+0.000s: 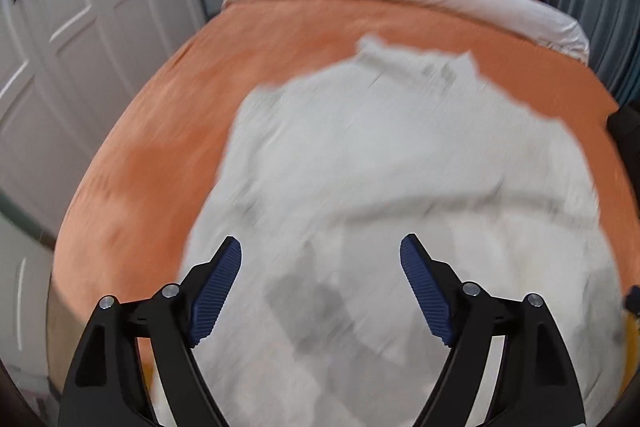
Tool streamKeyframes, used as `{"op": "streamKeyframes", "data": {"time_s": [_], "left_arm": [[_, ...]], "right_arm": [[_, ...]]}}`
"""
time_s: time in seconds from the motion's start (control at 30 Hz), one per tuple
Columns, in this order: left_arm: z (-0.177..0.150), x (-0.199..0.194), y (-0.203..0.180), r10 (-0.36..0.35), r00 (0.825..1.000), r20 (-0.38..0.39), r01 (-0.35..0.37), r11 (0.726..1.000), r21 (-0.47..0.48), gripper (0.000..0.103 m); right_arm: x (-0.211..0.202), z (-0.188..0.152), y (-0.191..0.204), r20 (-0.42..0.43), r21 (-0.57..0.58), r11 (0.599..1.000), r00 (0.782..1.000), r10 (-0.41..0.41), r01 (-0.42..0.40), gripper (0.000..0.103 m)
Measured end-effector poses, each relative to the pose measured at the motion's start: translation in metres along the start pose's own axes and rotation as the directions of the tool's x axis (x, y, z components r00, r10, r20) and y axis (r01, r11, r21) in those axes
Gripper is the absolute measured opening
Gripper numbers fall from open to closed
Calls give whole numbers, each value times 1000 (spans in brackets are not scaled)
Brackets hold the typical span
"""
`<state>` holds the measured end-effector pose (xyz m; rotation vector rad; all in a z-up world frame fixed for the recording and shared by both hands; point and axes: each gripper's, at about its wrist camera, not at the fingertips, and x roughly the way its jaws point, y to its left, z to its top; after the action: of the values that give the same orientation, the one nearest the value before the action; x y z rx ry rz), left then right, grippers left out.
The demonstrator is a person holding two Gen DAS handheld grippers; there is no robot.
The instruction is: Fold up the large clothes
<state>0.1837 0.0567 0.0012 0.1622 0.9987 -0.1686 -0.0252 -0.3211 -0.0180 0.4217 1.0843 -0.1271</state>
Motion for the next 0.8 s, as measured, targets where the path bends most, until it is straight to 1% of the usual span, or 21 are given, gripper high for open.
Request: {"op": "streamKeyframes", "data": {"time_s": [0.03, 0.07, 0.1, 0.17, 0.23, 0.3, 0.33, 0.37, 0.4, 0.43, 0.47, 0.53, 0.57, 0.6, 0.63, 0.67, 0.7, 0.73, 0.77, 0.8], "left_arm": [[-12, -1, 15, 0, 1000, -29, 0, 1000, -10, 81], [-24, -3, 31, -5, 998, -62, 4, 1000, -25, 81], [-40, -5, 50, -12, 994, -106, 7, 999, -50, 81], [-71, -9, 81, -37, 980, -197, 18, 995, -100, 81], [-96, -15, 99, -64, 966, -251, 32, 991, -128, 81], [-118, -21, 108, -96, 952, -289, 55, 988, -146, 81], [-129, -22, 112, -131, 941, -311, 80, 982, -170, 82], [-136, -22, 114, -156, 934, -320, 96, 976, -193, 82], [-143, -25, 114, -178, 933, -313, 110, 968, -224, 82], [-145, -28, 113, -184, 937, -296, 117, 966, -232, 82], [-146, -32, 110, -200, 937, -285, 135, 963, -232, 81], [-147, -34, 99, -244, 929, -279, 184, 957, -223, 79], [-147, -35, 89, -260, 924, -279, 209, 957, -200, 70], [-147, -34, 83, -278, 917, -287, 232, 955, -184, 61], [-147, -31, 73, -288, 901, -324, 245, 955, -167, 52], [-147, -32, 68, -264, 910, -320, 227, 963, -148, 48], [-146, -34, 67, -266, 912, -313, 232, 962, -141, 41], [-145, -37, 66, -271, 912, -308, 241, 962, -131, 26], [-144, -41, 66, -275, 912, -304, 249, 961, -124, 15], [-141, -51, 68, -287, 911, -295, 264, 957, -116, 11]], "right_arm": [[-5, -12, -4, -21, -7, 1000, 1000, 1, -2, 68], [-13, -32, -9, -58, -13, 1000, 998, 2, -2, 69], [-19, -46, -13, -82, -11, 1000, 997, 8, -9, 69], [-25, -70, -19, -141, 0, 999, 989, 52, -52, 69], [-27, -87, -19, -178, 11, 997, 981, 83, -82, 70], [-30, -105, -14, -185, 15, 990, 973, 139, -138, 74], [-32, -111, -10, -179, 1, 988, 972, 149, -152, 76], [-32, -114, -3, -178, -23, 986, 971, 158, -164, 78], [-31, -115, 3, -183, -40, 983, 969, 168, -178, 78], [-29, -116, 7, -188, -43, 981, 966, 180, -191, 78], [-27, -119, 11, -193, -43, 979, 963, 189, -201, 78], [-18, -120, 19, -207, -63, 976, 960, 191, -208, 78], [-15, -120, 24, -210, -79, 977, 961, 178, -198, 77], [-12, -118, 29, -212, -92, 978, 964, 162, -185, 72], [-11, -117, 31, -212, -97, 980, 966, 150, -173, 67], [-10, -116, 32, -214, -100, 982, 967, 136, -161, 54], [-10, -115, 33, -221, -103, 984, 968, 119, -145, 27], [-10, -114, 31, -234, -99, 984, 964, 124, -150, 19], [-16, -115, 30, -233, -88, 981, 961, 150, -175, 13], [-23, -115, 29, -227, -94, 977, 960, 164, -190, 11]]}}
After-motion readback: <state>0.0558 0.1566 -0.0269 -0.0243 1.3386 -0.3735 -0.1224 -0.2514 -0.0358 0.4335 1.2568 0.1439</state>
